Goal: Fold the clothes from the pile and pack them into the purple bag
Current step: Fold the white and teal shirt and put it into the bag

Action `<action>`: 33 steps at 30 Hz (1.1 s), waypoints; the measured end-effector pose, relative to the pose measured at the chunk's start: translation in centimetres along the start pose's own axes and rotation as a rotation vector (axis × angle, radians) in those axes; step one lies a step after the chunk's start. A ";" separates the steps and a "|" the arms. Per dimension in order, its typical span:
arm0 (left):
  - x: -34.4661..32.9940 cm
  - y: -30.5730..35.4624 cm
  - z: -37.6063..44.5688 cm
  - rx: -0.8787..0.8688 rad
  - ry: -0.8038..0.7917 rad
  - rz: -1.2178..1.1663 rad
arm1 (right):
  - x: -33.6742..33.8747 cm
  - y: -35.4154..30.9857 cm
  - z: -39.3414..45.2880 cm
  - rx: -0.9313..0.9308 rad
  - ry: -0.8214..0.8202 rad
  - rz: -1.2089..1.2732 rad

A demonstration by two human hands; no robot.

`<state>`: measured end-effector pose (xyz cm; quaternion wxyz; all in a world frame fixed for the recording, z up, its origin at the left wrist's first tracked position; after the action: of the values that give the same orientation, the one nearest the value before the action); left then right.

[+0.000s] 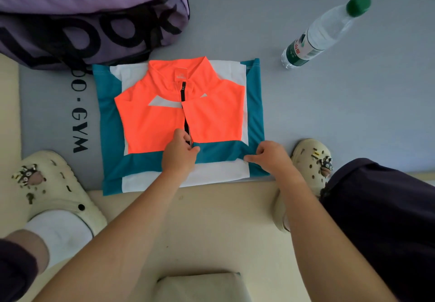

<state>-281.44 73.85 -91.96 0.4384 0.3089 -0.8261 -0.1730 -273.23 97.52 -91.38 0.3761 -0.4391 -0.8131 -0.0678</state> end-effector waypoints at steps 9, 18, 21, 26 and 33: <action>-1.5 0.8 -1.8 -0.457 -0.112 0.525 | -1.0 1.0 -2.5 -0.361 0.127 0.208; -2.7 6.1 -4.3 -0.226 -0.140 0.078 | -0.8 1.6 -3.4 -0.129 -0.112 0.968; -3.7 8.0 -4.7 -0.020 -0.265 -0.339 | -1.0 -0.1 -3.8 0.013 -0.356 0.997; -3.6 6.9 -3.5 0.036 -0.305 -0.237 | -0.8 -2.2 -3.8 0.071 -0.428 0.812; -3.1 4.6 -1.3 0.037 -0.281 -0.295 | 3.3 -5.3 2.3 -0.108 -0.004 0.741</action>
<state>-280.66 79.38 -90.57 0.2833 0.4073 -0.8279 -0.2616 -279.64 97.50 -89.59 0.3499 -0.7228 -0.5952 0.0311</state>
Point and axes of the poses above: each hand's wrist, its own z-axis towards the middle knuckle, its own x-axis out of the back of the hand, y = z × x, the point moved 2 cm from there along z, towards the middle knuckle, and after that the axes turned 5 degrees about y, right-handed, at the moved point
